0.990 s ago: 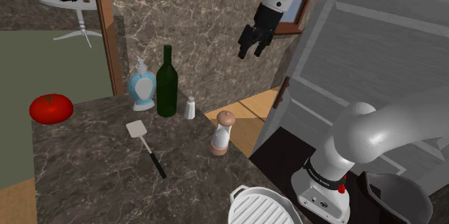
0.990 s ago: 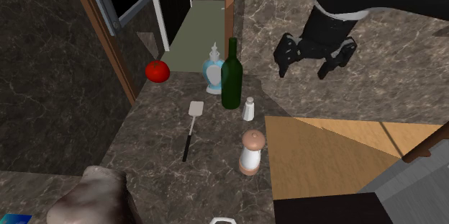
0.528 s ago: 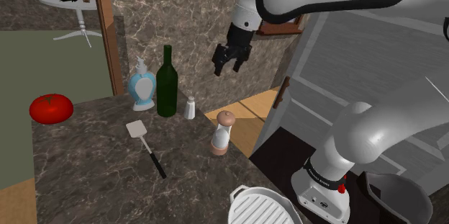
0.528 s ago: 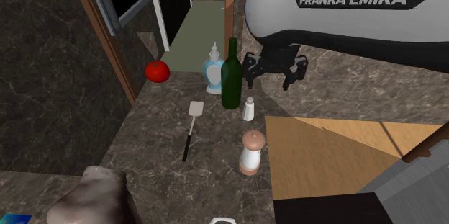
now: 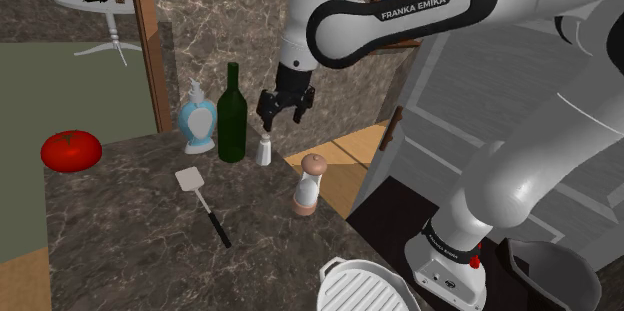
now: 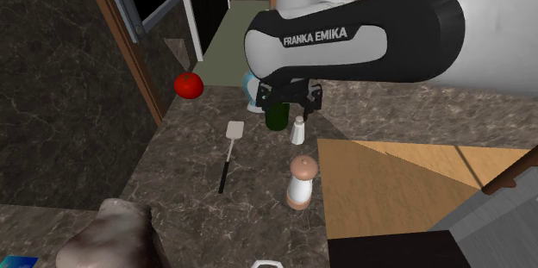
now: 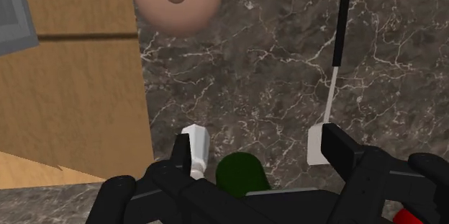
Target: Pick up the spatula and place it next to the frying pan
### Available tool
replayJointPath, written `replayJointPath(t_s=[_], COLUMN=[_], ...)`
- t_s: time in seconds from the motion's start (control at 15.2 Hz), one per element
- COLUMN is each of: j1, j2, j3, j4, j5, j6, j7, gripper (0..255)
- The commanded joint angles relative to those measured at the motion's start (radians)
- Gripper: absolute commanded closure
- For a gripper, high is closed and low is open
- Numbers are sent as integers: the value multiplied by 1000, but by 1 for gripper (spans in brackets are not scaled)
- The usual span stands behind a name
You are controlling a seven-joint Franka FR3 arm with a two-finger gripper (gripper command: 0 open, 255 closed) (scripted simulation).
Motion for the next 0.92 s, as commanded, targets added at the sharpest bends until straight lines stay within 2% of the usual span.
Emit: replayJointPath(t_s=[0.0, 0.4, 0.86], j1=[5, 36, 123], j2=[75, 309, 591], j3=[27, 76, 69], j4=[35, 157, 356], j5=[-22, -119, -237], j6=[26, 86, 103], j7=[50, 196, 344], gripper=[0, 0, 0])
